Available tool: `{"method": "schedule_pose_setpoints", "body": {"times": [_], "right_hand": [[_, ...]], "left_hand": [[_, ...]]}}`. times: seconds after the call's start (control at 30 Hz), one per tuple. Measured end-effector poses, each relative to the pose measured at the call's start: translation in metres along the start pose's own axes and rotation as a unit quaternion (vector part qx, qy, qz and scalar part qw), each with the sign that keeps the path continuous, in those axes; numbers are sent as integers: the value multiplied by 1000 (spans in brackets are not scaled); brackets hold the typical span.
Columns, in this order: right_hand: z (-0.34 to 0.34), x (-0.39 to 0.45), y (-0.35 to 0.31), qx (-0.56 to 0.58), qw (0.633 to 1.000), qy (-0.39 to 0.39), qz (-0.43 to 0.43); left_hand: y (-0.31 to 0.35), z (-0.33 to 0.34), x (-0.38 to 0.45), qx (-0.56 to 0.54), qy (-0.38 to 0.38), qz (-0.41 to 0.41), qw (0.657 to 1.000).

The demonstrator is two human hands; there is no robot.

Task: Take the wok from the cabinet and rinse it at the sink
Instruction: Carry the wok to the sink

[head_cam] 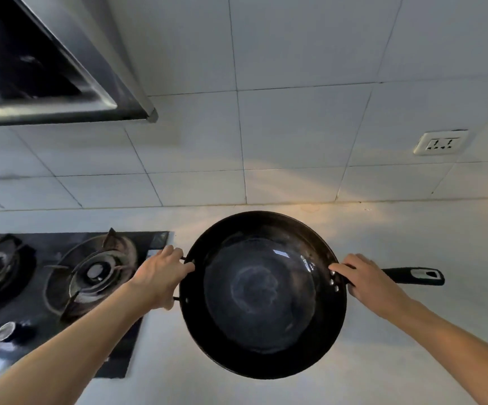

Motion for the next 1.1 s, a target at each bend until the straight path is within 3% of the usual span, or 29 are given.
{"method": "schedule_pose_setpoints", "body": {"times": [0.27,0.43,0.77,1.1], "right_hand": [[-26,38,-47,69,987,27,-145],[-35,59,-111,113,966,50,-228],[-40,60,-314,176,903,42,-389],[-46,0,-529,169,851,40,-495]], "left_hand": [[6,-37,-121,-13,-4,-140,990],[-1,-56,-209,-6,-18,-231,973],[-25,-43,-420,-18,-67,-386,920],[-57,0,-633,-35,-87,-455,886]]}}
Point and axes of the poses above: each hand's wrist, its own x-axis towards the middle knuckle, its own z-axis out of the palm, y = z × x, the point moved 8 cm from there along x, towards the middle knuckle, and after that the axes turned 13 degrees about y, right-handed, at the moved point
